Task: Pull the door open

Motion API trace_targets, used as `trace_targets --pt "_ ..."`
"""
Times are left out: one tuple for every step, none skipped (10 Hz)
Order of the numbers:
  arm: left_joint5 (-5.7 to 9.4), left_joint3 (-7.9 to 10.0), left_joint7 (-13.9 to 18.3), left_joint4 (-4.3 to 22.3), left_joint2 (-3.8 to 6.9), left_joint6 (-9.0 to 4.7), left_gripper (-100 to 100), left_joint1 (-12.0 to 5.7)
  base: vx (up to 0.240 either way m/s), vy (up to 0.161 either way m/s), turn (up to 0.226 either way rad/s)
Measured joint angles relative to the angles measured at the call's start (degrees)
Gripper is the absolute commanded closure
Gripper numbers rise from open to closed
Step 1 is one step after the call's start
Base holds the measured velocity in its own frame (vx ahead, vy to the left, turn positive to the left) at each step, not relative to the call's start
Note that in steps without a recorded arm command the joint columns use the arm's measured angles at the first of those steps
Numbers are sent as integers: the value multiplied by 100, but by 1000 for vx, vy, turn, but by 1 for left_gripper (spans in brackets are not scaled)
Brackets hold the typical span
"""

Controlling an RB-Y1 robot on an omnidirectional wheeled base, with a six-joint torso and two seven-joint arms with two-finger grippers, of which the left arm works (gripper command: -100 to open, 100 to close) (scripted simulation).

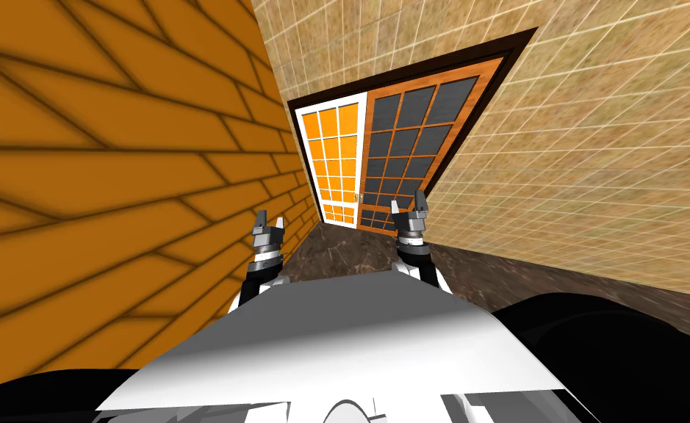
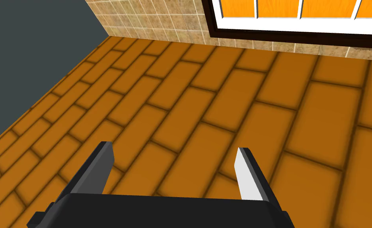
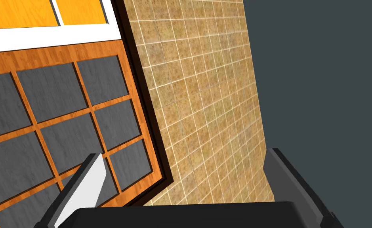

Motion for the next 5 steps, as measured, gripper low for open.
trace_targets --pt "-18 -2 -73 101 7 -17 -100 -47 106 -46 -67" --pt "-19 32 -170 230 45 -45 -100 -98 128 -60 -46" --pt "-40 33 -287 402 57 -115 -100 -139 156 -56 -57" --pt "-70 21 -429 521 61 -139 -100 -190 135 -47 -47" --pt "-74 44 -534 627 90 -157 -100 -226 106 -33 -26"
